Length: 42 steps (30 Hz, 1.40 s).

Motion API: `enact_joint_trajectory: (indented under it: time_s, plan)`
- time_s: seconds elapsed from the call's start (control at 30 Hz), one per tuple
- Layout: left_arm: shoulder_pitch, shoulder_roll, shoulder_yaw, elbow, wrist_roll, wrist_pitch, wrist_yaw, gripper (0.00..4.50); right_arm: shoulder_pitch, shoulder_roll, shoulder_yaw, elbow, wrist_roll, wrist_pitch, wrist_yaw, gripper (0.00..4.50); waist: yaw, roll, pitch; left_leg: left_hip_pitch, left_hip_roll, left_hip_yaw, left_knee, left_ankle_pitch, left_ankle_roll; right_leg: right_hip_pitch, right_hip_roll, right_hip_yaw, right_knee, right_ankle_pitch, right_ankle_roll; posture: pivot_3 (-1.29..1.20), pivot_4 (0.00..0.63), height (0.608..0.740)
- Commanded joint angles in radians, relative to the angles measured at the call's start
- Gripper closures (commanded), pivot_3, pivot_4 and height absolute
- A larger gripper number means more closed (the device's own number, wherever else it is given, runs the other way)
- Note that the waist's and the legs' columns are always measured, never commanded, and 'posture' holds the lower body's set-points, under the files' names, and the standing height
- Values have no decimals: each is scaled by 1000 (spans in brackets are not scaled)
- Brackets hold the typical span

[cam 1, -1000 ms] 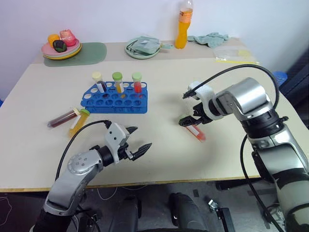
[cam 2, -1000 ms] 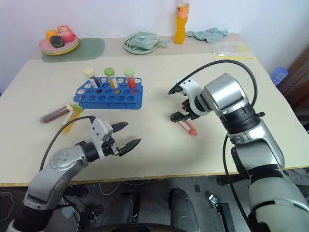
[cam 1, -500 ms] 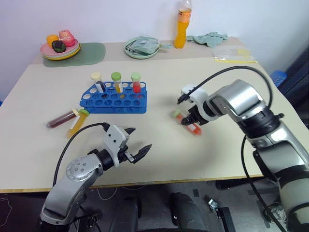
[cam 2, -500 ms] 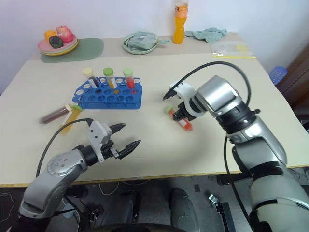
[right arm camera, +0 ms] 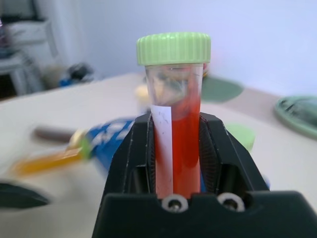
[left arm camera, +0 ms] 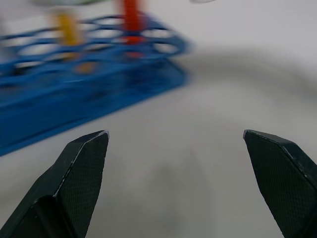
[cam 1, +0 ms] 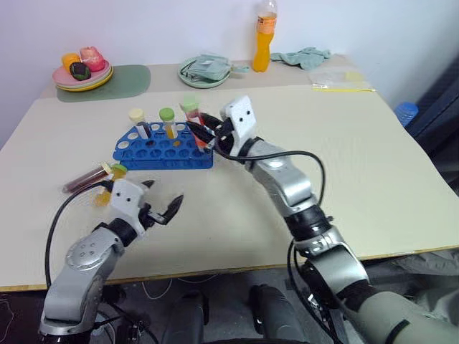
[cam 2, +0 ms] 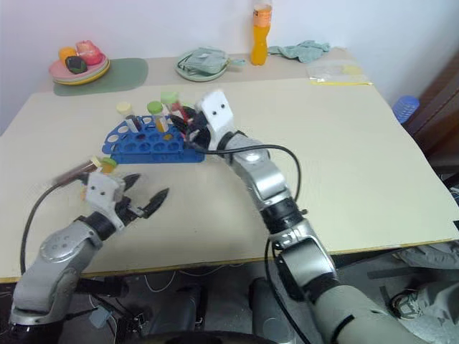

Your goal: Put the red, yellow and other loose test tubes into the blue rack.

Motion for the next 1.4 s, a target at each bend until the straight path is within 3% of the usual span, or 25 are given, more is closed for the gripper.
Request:
enact_joint_trajectory:
  time_s: [0.03, 0.5, 0.87, 1.1, 1.23, 1.4]
  plan:
    - [10, -2, 50, -1, 7, -46, 13, 0, -48, 45, -29, 150, -40, -151, -26, 3683, -1, 0, 0, 0, 0, 0, 0, 0, 0, 0, 0, 0, 0, 0, 0, 0, 150, 740]
    - [33, -14, 63, 13, 2, -73, 5, 0, -155, 143, -81, 507, -100, -342, -57, 3683, -5, 1, 1, 0, 0, -1, -1, 0, 0, -1, 0, 0, 1, 0, 0, 0, 150, 740]
    - [21, -17, 62, -14, -6, -38, 26, 0, -151, 172, -127, 589, -97, -393, -11, 3683, -7, 1, 1, 0, 0, -2, -1, 0, 0, -1, 0, 0, 1, 0, 0, 0, 150, 740]
    - [-6, -8, 141, -56, -90, 65, 74, 0, -109, 147, -112, 455, -136, -451, 5, 362, -6, 1, 1, 0, 0, -3, -1, 0, 0, -1, 0, 0, 1, 0, 0, 0, 150, 740]
    - [-98, 51, 239, -67, -168, 235, 140, 0, -65, 106, -100, 306, -137, -404, 42, 362, -3, 1, 0, 0, 0, -4, 0, 0, 0, -1, 0, 0, 1, 0, 0, 0, 150, 740]
    - [-259, 323, 228, -7, -181, 611, 139, 0, 12, 23, -70, 79, -115, -296, 143, 362, -6, 1, 1, 0, -1, -6, 0, 0, -1, 0, 1, -1, 1, 0, 0, 0, 150, 740]
